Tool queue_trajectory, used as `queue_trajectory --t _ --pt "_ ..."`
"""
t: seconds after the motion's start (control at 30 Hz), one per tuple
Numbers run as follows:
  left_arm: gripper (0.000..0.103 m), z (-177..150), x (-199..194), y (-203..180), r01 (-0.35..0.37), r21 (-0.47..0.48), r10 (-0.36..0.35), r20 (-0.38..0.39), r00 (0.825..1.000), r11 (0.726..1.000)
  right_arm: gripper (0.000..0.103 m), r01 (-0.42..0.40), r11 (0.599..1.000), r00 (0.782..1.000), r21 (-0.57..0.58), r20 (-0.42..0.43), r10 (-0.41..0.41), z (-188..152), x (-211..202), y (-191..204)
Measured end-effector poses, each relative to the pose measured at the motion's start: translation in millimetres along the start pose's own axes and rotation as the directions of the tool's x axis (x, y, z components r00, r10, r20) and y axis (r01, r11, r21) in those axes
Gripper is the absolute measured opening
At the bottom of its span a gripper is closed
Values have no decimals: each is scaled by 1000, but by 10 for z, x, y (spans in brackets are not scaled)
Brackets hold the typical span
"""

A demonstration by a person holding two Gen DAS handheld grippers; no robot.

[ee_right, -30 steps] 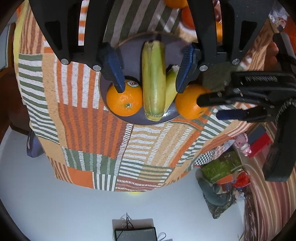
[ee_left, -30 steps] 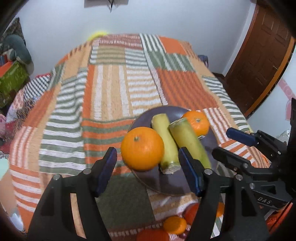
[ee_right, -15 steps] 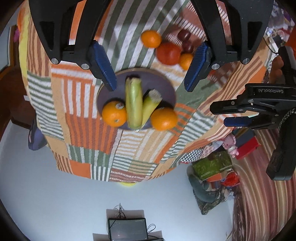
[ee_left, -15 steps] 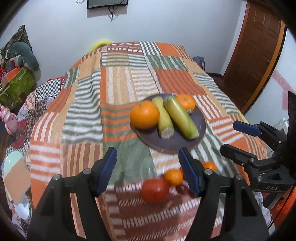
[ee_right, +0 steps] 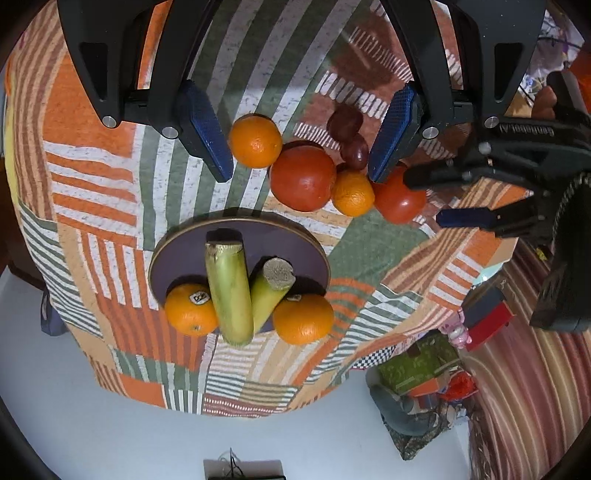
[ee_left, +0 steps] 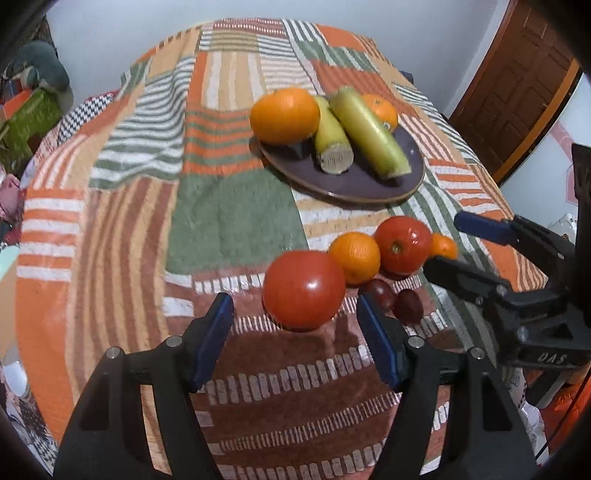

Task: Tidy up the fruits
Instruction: 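Grasp a red tomato with the left tool while the right tool grasps another tomato, then set the tomato on the plate with the left tool while the right tool sets its tomato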

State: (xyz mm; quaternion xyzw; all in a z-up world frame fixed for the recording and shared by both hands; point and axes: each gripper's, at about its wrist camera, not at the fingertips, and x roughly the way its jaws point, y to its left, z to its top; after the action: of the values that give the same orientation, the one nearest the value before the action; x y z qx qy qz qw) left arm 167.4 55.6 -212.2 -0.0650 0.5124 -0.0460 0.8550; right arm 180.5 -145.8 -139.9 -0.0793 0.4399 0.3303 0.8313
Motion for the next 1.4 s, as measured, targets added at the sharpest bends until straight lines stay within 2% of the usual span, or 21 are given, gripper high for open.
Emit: queue_trajectory --t 0.27,0.47,0.53,0.77,0.9,1.13,1.4 --pt "68 7 163 -34 9 3 -9 -9 1000 1000 72 -31 999 999 -29 -39 30 -7 191 22" --pt "50 15 216 24 52 -31 -52 -12 999 998 64 -26 997 999 -69 -37 23 -40 233 48" --pt "50 18 198 13 50 -29 -50 -10 999 998 59 -20 996 999 -83 -39 17 -40 228 49" --pt "49 -7 115 14 41 -21 -41 -1 999 999 52 -42 993 998 -115 -52 36 -13 229 34" --pt "49 17 32 35 38 -23 -38 13 999 999 42 -72 990 996 -124 -63 65 25 231 46" --pt "49 145 -122 45 34 -21 -33 57 998 999 41 -67 988 996 -137 -71 57 85 230 79" --pt "49 445 -144 -14 41 -8 -40 98 994 999 41 -37 996 999 -76 13 39 198 -9 -122"
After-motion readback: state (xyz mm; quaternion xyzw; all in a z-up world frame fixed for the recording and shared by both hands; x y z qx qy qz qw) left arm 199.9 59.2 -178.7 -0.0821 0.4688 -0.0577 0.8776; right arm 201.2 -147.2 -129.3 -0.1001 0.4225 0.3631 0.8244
